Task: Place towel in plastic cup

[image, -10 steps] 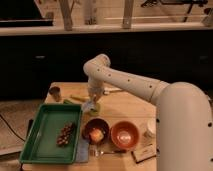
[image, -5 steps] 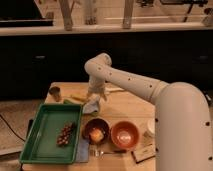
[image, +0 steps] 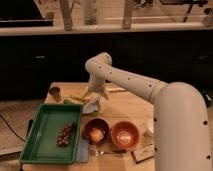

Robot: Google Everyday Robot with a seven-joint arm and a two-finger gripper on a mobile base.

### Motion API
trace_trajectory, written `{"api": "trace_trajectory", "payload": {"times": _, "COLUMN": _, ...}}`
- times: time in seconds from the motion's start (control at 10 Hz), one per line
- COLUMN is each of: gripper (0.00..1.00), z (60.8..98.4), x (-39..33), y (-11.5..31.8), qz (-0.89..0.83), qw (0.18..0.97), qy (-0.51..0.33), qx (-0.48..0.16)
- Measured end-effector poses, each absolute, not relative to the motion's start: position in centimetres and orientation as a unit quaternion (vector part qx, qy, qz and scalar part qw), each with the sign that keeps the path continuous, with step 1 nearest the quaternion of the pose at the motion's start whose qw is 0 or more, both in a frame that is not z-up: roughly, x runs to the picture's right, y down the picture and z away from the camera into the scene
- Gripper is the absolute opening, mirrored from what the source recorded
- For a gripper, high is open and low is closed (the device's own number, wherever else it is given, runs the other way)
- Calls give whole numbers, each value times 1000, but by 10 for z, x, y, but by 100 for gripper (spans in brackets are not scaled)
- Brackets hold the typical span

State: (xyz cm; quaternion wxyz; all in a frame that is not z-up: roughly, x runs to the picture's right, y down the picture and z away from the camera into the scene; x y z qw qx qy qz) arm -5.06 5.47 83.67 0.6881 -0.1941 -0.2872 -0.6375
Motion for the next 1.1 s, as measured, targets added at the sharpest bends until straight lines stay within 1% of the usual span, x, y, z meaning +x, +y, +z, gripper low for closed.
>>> {"api": "trace_trajectory", "payload": {"times": 1.1, "gripper": 80, "z": 838, "x": -50, "y": 51, "qz": -640, "qw": 686, "qy": -294, "qx": -186}}
